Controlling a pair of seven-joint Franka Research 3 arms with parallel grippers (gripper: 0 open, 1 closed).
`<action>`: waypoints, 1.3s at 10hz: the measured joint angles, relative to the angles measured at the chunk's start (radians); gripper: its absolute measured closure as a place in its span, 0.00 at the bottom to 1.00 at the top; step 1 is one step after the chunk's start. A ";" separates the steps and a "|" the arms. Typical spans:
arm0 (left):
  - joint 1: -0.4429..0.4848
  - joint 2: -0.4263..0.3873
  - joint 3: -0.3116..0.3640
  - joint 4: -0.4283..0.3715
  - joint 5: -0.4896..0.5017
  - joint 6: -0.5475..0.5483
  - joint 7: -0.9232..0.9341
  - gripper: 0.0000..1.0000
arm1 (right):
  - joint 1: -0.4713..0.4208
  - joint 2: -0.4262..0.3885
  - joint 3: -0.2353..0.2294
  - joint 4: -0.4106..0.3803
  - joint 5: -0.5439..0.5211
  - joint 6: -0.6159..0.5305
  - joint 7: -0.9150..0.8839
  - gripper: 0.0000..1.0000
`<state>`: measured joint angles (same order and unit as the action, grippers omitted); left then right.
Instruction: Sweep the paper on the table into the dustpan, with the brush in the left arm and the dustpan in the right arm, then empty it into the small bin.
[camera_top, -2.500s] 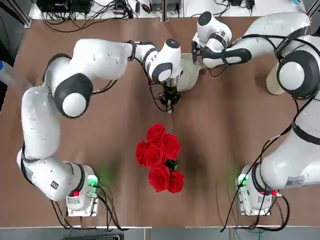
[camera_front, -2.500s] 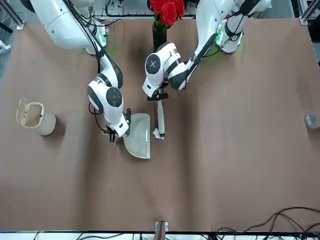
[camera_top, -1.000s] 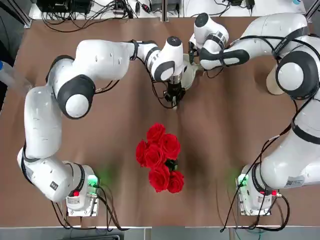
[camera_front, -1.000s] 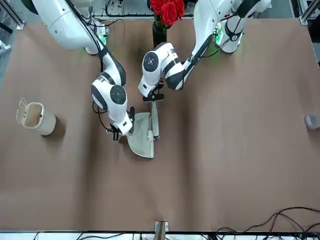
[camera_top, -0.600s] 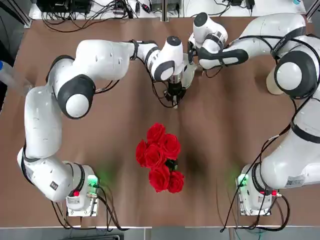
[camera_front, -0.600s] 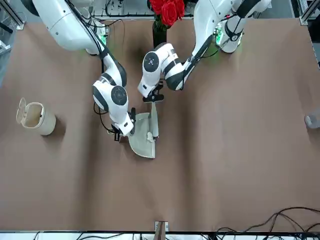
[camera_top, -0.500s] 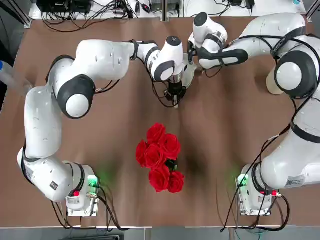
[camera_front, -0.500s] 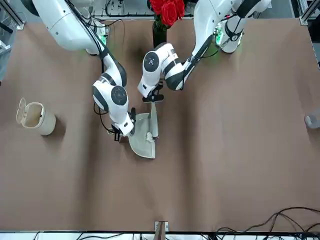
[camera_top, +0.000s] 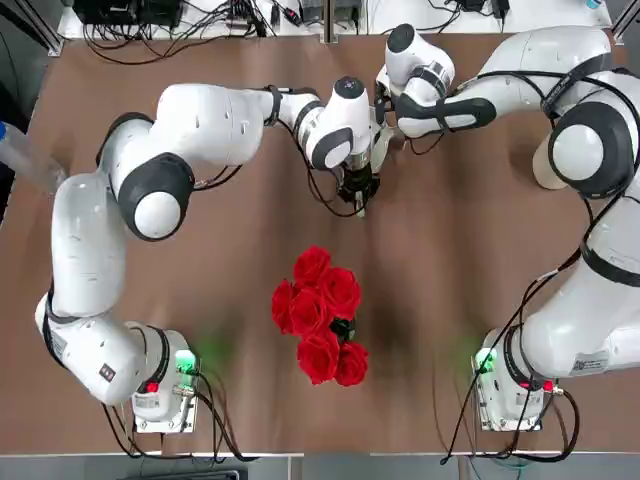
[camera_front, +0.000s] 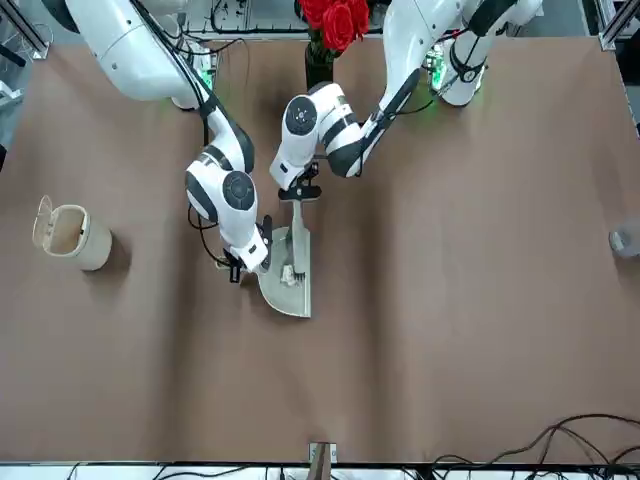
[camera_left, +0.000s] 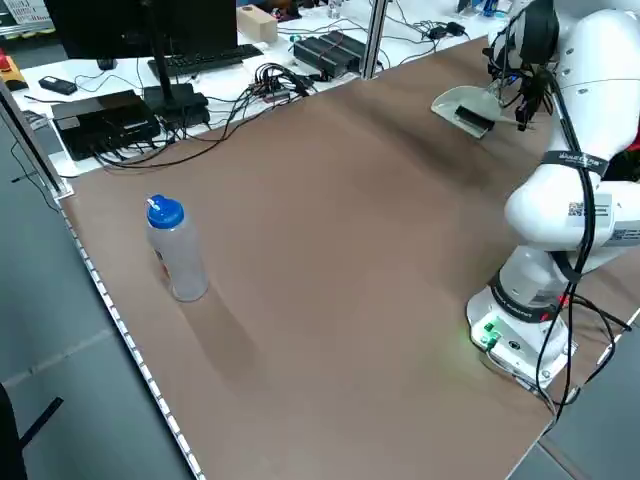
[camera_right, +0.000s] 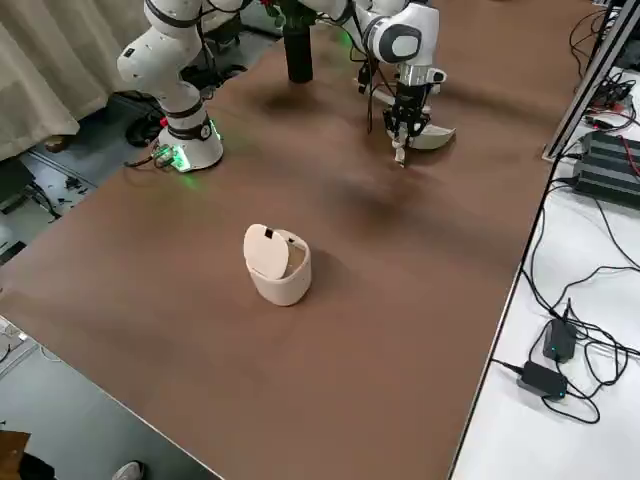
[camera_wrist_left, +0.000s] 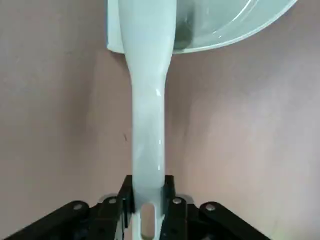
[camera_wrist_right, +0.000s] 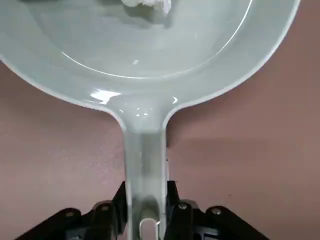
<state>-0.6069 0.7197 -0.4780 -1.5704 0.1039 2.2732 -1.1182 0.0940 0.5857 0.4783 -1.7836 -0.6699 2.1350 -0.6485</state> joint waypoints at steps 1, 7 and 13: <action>0.001 0.000 0.000 0.002 0.000 0.006 0.000 0.73 | 0.000 0.000 0.000 0.001 0.000 0.000 0.000 0.67; 0.023 -0.046 0.000 0.025 0.000 -0.052 0.001 0.73 | 0.000 0.001 -0.001 0.007 0.000 -0.005 0.000 0.67; 0.139 -0.149 0.001 0.008 0.008 -0.353 0.040 0.73 | -0.005 0.001 -0.002 0.009 0.000 -0.019 0.002 0.67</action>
<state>-0.4677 0.5704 -0.4766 -1.5628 0.1122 1.9203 -1.0779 0.0890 0.5869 0.4762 -1.7749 -0.6698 2.1165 -0.6468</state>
